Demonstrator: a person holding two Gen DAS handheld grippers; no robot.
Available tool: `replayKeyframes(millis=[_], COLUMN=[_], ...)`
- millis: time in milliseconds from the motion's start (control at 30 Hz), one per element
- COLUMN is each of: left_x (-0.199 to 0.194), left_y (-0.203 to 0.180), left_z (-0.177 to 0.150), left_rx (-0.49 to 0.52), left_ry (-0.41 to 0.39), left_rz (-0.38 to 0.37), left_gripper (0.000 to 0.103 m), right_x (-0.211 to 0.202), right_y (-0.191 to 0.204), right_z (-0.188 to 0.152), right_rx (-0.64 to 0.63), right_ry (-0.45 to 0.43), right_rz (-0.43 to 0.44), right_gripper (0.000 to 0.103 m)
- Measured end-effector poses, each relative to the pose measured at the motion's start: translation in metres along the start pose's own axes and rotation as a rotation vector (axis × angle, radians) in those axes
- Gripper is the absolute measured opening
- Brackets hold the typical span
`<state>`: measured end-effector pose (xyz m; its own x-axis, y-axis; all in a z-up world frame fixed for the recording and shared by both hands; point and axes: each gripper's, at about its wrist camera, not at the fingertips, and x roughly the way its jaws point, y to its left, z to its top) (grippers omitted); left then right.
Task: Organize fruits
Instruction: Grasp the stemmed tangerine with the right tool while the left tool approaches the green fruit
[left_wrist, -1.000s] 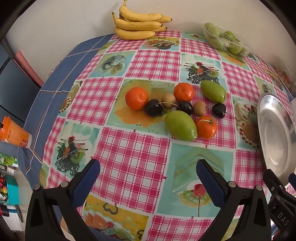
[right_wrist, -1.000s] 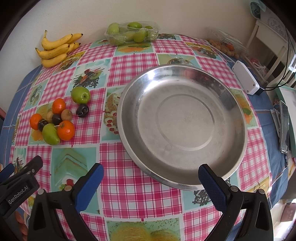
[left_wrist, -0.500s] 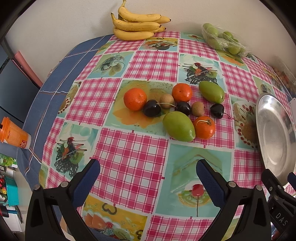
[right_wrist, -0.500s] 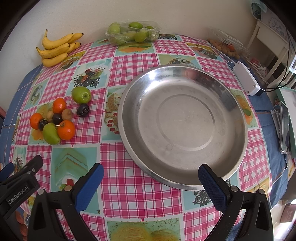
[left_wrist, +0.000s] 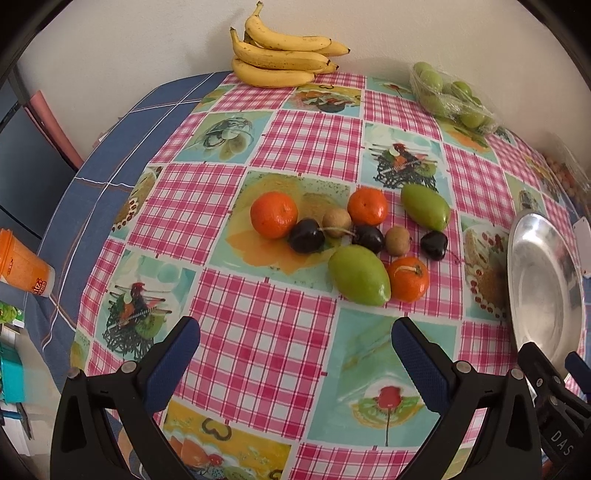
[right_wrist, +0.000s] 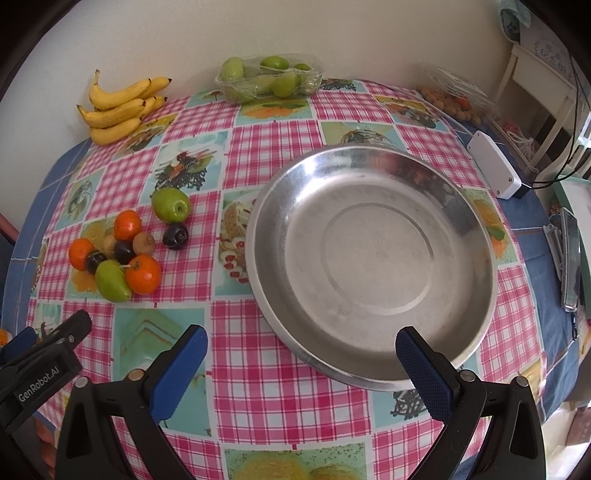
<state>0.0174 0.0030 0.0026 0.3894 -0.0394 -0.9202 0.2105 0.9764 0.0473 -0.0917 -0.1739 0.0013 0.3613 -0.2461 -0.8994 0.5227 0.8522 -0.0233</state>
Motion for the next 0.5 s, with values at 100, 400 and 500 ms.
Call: replayKeyframes(millis=[100, 400, 500], left_x=[0.002, 0.009, 0.012], left_y=[0.005, 0.014, 0.019], left_z=[0.009, 0.038, 0.046], left_rx=[-0.027, -0.087, -0.115], left_ry=[-0.008, -0.012, -0.028], left_rz=[-0.003, -0.021, -0.022], left_gripper=[0.103, 0.103, 0.103], right_x=[0.002, 0.011, 0.018], right_y=[0.004, 0.032, 0.041], right_z=[0.007, 0.025, 0.031], right_rx=[0.005, -0.038, -0.048], right_ry=[-0.006, -0.004, 0.004], right_rz=[0.032, 0.130, 0.156], right_gripper=[0.103, 0.103, 0.103])
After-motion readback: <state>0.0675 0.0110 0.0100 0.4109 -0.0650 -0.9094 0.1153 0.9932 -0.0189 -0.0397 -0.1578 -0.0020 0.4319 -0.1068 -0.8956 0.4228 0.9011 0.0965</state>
